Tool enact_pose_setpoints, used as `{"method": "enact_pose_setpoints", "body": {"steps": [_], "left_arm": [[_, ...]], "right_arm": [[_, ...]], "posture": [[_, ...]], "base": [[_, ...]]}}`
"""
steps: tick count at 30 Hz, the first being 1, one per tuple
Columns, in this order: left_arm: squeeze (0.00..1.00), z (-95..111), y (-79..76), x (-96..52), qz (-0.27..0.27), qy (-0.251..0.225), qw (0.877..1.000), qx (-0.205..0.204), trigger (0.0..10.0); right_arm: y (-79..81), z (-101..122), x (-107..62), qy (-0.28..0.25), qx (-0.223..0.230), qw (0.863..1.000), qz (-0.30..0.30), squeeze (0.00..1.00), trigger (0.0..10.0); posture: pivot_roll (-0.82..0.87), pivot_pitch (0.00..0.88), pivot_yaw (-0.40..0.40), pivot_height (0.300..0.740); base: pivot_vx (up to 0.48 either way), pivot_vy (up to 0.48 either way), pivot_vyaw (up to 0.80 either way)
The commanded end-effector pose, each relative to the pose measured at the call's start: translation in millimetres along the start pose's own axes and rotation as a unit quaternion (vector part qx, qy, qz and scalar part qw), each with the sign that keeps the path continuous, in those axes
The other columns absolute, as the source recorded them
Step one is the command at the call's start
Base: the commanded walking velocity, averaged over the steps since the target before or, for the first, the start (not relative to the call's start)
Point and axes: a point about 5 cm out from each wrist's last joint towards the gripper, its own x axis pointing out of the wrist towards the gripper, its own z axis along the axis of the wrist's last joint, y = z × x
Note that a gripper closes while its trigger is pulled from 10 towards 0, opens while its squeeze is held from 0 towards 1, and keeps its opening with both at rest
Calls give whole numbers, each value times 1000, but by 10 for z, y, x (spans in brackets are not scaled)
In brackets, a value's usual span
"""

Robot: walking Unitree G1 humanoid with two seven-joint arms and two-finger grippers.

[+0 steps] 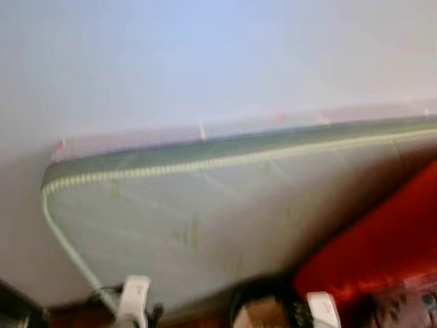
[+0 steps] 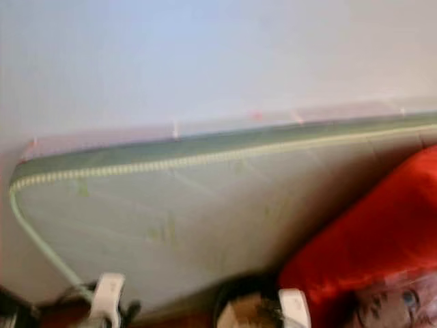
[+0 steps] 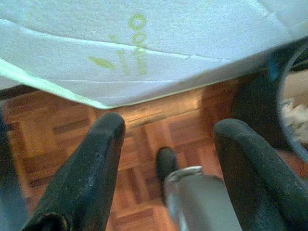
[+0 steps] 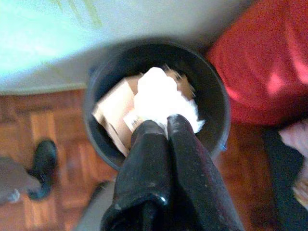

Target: Clean up the room

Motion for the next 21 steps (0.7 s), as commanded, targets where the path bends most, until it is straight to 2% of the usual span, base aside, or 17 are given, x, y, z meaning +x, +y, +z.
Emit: {"method": "enact_pose_setpoints", "body": {"steps": [1, 5, 15, 17, 19, 20, 21], "left_arm": [[0, 19, -95, 17, -12, -6, 1000, -6, 10000], [0, 40, -80, 18, -13, -9, 1000, 2, 10000], [0, 54, -13, 2, 3, -28, 1000, -10, 10000], [0, 57, -7, 0, 4, -30, 999, -9, 10000], [0, 57, -4, -1, 6, -32, 999, -12, 10000], [0, 52, 0, -4, 9, -34, 999, -15, 10000], [0, 49, 1, -5, 9, -35, 999, -16, 10000]], "right_arm": [[-135, -64, -45, 1, 6, 1000, -20, 0, 10000], [-130, -14, -42, -17, -15, 1000, -18, 0, 10000], [-105, 40, -45, -55, -7, 998, -25, 0, 10000], [-102, 52, -46, -60, -19, 998, -26, 0, 10000], [115, 814, 100, -137, -43, 989, -21, 0, 10000], [225, 1315, 113, -182, -48, 982, -27, 0, 10000], [211, 1398, 105, -190, -46, 980, -32, 0, 10000]], "posture": [[57, 0, -72, 740], [73, 0, -63, 740], [97, 0, -51, 740], [104, 0, -58, 740], [104, 0, -58, 740], [123, 0, -66, 740], [124, 0, -65, 740]], "base": [[0, 0, 0], [0, 0, 0], [0, 0, 0], [0, 0, 0], [0, 0, 0], [0, 0, 0], [0, 0, 0]]}}
